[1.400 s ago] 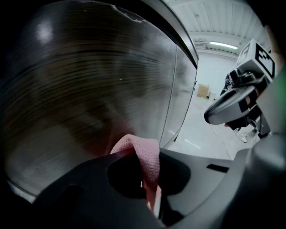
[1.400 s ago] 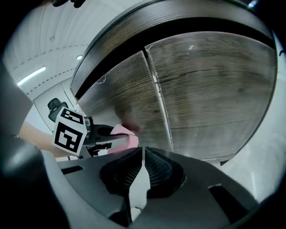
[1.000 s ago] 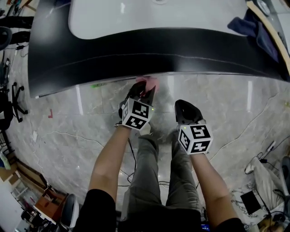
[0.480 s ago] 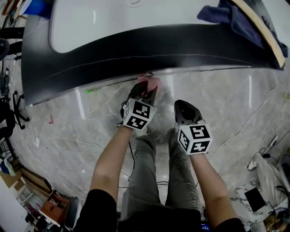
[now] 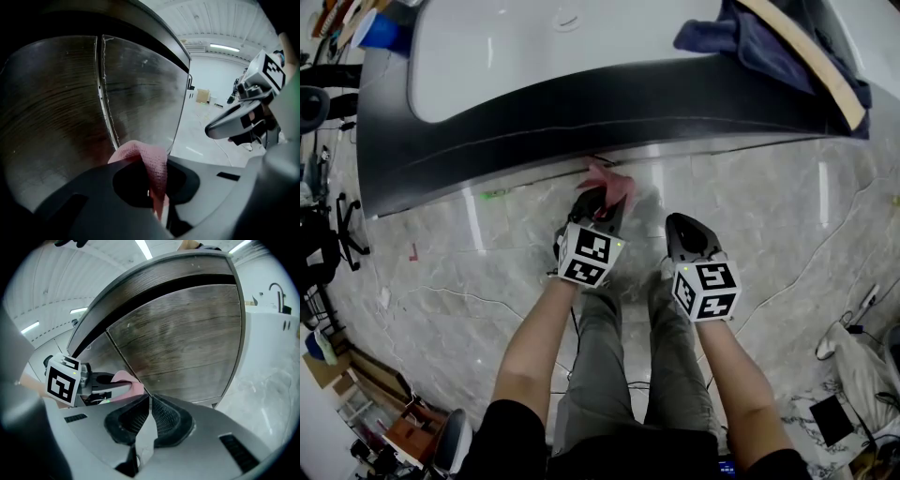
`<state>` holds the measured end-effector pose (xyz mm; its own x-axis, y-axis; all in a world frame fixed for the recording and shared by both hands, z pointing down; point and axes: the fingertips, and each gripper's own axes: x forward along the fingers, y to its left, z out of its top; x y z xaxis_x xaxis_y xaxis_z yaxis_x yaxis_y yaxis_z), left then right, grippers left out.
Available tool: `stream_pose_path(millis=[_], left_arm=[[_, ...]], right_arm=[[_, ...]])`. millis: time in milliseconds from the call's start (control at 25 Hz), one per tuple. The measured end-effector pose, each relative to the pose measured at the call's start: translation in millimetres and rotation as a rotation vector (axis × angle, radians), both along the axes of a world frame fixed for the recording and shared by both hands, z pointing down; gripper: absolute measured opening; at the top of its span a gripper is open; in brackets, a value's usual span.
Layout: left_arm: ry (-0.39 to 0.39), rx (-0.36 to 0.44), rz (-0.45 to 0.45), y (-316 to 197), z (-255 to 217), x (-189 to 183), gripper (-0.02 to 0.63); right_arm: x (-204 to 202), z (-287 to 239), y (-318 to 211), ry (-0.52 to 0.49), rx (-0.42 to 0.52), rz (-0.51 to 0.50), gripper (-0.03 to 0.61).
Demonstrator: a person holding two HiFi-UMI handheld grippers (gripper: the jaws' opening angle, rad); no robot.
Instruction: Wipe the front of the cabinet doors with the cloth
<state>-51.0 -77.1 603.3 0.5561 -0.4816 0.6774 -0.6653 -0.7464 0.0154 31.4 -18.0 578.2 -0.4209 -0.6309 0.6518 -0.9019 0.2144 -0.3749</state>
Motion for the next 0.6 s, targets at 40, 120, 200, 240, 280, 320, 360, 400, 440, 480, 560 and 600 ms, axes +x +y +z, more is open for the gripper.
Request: stream_pose_path(millis=[40,120,200,240,280,320,360,400,440,480,560,600], left_arm=[[0.000,-0.002,-0.006,3,-4,0,0.012],[0.002,-0.010,-0.023,9,-11,-1,0.012],[0.010,-0.015,-0.043,14,-18,-1,0.012],[0.014,-0.016,-0.051,17,-21,0,0.012],[0.017,-0.017,-0.056,20,-24,1,0.012],[0.018,-0.017,-0.059,23,-28,3,0.012],[0.018,-0.016,-0.061,26,-31,4,0.012],[0.018,-0.013,-0.065,28,-35,5,0.012],[0.022,-0.011,-0.072,29,-40,6,0.012],[0.028,-0.008,-0.083,30,-46,7,0.012],[0.044,-0.004,-0.107,35,-58,9,0.012],[0.051,0.000,-0.114,39,-65,10,0.012]], right_arm=[[1,-2,2,-0.003,-0.001,-0.001,0.043],[2,-7,4,-0.007,0.002,-0.009,0.043],[4,-12,4,-0.008,0.007,-0.017,0.043],[5,-15,4,-0.008,0.010,-0.019,0.043],[7,-19,5,-0.009,0.014,-0.021,0.043],[9,-22,5,-0.009,0.017,-0.024,0.043],[11,-25,6,-0.011,0.020,-0.026,0.043],[12,-29,6,-0.012,0.023,-0.029,0.043],[14,-32,6,-0.015,0.025,-0.032,0.043],[16,-35,6,-0.017,0.027,-0.034,0.043],[19,-42,9,-0.024,0.033,-0.037,0.043],[21,-47,11,-0.028,0.037,-0.038,0.043]])
